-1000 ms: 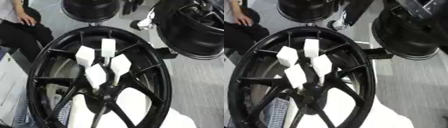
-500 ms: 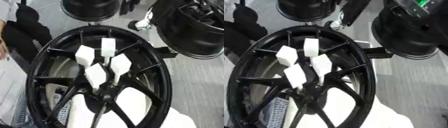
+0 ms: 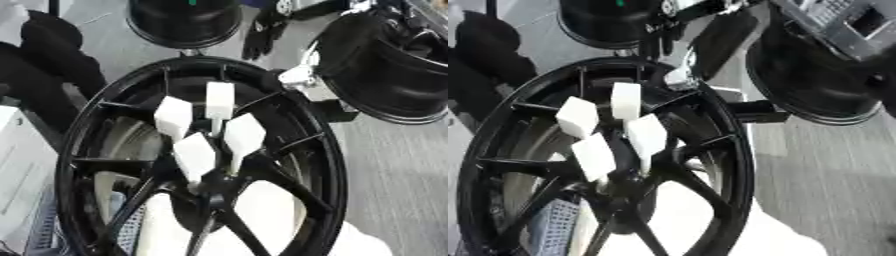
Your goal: Pull the pin out of the wheel hub.
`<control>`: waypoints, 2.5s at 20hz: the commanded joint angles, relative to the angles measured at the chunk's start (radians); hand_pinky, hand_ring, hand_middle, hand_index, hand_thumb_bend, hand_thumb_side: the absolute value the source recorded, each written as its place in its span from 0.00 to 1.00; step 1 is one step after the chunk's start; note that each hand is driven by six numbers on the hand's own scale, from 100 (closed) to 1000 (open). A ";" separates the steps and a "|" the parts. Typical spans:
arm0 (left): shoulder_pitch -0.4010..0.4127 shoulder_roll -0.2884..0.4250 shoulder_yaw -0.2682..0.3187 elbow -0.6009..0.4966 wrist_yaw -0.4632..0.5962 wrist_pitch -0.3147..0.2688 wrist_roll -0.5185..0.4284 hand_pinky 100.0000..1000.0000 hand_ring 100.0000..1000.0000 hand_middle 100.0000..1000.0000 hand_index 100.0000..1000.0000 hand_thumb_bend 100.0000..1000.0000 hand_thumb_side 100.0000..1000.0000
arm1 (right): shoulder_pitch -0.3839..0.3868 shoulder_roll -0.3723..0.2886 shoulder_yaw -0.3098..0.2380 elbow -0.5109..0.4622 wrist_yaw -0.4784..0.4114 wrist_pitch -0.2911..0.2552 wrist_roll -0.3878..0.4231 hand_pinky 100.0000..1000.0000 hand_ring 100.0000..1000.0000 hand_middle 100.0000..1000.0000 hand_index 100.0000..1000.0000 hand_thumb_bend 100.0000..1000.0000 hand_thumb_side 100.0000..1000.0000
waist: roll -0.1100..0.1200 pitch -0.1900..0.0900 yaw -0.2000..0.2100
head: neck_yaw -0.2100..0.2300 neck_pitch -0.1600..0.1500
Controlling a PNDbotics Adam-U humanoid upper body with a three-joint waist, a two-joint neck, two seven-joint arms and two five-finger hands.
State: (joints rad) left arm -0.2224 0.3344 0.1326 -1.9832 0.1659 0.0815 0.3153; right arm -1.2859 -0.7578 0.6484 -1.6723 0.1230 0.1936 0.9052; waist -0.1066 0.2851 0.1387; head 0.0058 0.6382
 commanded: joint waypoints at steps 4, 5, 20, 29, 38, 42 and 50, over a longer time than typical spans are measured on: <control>-0.014 0.030 -0.001 -0.017 -0.003 -0.001 -0.005 0.68 0.75 0.63 0.77 0.36 0.35 | 0.029 -0.108 -0.010 -0.164 -0.042 0.104 -0.053 0.87 0.79 0.73 0.83 0.15 0.45 | 0.002 -0.016 0.002 | 0.012 -0.024; -0.014 0.030 -0.002 -0.017 -0.003 0.000 -0.006 0.68 0.75 0.63 0.77 0.36 0.36 | 0.035 -0.119 -0.008 -0.188 -0.043 0.125 -0.065 0.87 0.79 0.73 0.84 0.15 0.45 | 0.001 -0.015 0.002 | 0.013 -0.024; -0.009 0.029 -0.006 -0.017 -0.005 0.005 -0.010 0.68 0.75 0.63 0.77 0.35 0.36 | 0.036 -0.162 0.035 -0.328 -0.070 0.326 -0.161 0.87 0.79 0.72 0.83 0.17 0.44 | -0.006 -0.008 -0.001 | 0.043 -0.007; -0.008 0.020 -0.008 -0.017 -0.003 0.006 -0.013 0.68 0.75 0.63 0.77 0.35 0.36 | 0.036 -0.125 0.077 -0.328 -0.045 0.415 -0.180 0.87 0.80 0.73 0.83 0.19 0.41 | -0.001 -0.002 0.000 | 0.042 0.004; -0.013 0.018 -0.008 -0.017 -0.003 0.003 -0.012 0.68 0.75 0.63 0.77 0.35 0.37 | 0.056 -0.105 0.099 -0.328 -0.041 0.428 -0.173 0.86 0.80 0.74 0.83 0.20 0.39 | 0.003 0.013 0.004 | 0.037 0.041; -0.016 0.016 -0.008 -0.017 -0.003 0.003 -0.012 0.68 0.75 0.63 0.77 0.35 0.37 | 0.061 -0.100 0.105 -0.328 -0.050 0.426 -0.167 0.86 0.80 0.74 0.82 0.20 0.37 | 0.004 0.021 0.006 | 0.032 0.051; -0.016 0.012 -0.007 -0.017 -0.005 0.004 -0.011 0.69 0.75 0.63 0.77 0.35 0.37 | 0.060 -0.089 0.110 -0.328 -0.072 0.421 -0.158 0.86 0.79 0.72 0.81 0.21 0.33 | 0.001 0.029 0.009 | 0.026 0.062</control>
State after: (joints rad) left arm -0.2288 0.3393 0.1261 -1.9832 0.1658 0.0870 0.3030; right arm -1.2128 -0.8393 0.7704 -1.9892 0.0588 0.5549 0.6863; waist -0.1125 0.3304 0.1479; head 0.0349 0.6939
